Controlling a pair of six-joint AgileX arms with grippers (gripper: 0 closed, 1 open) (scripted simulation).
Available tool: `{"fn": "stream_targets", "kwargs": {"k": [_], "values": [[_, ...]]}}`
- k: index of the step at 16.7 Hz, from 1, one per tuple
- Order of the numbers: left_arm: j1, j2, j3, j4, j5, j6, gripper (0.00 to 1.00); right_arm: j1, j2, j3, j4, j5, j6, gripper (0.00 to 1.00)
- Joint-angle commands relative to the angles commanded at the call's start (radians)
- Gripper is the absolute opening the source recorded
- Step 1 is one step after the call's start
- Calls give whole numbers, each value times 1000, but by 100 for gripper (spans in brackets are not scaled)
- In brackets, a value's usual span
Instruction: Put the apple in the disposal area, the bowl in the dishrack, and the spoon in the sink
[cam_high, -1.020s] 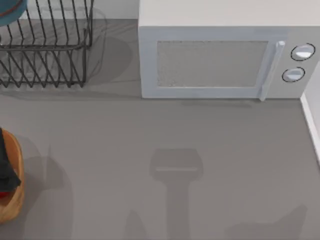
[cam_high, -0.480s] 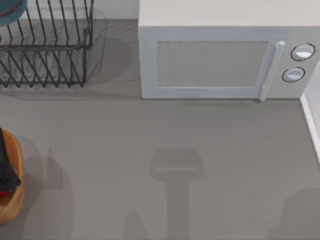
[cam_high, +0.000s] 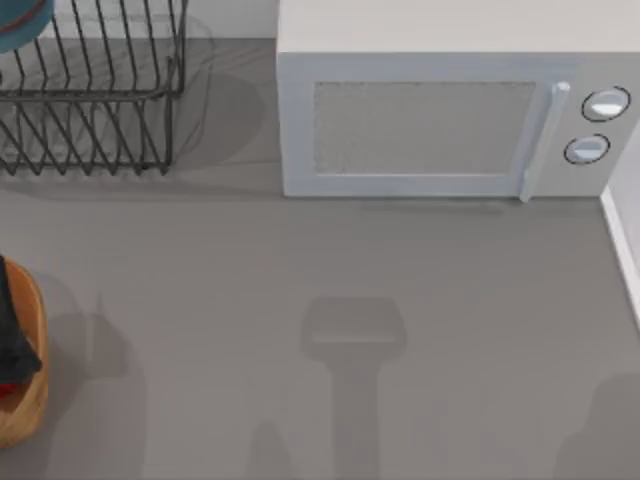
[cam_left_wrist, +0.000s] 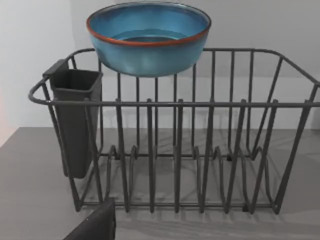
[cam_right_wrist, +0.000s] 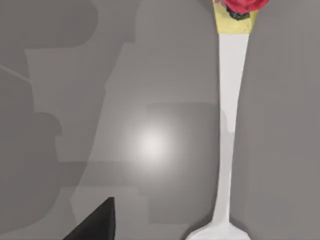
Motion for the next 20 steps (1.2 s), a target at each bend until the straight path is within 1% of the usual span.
{"fn": "stream_targets", "kwargs": {"k": [3, 10, 12, 16, 20], "values": [[0, 0, 0, 0, 0, 0, 100, -1, 35, -41, 68, 0, 3, 100], [0, 0, 0, 0, 0, 0, 100, 0, 194, -214, 412, 0, 6, 100], [0, 0, 0, 0, 0, 0, 100, 0, 215, -236, 450, 0, 6, 100], [0, 0, 0, 0, 0, 0, 100, 0, 217, -238, 454, 0, 7, 100], [0, 0, 0, 0, 0, 0, 100, 0, 217, -238, 454, 0, 7, 70]]}}
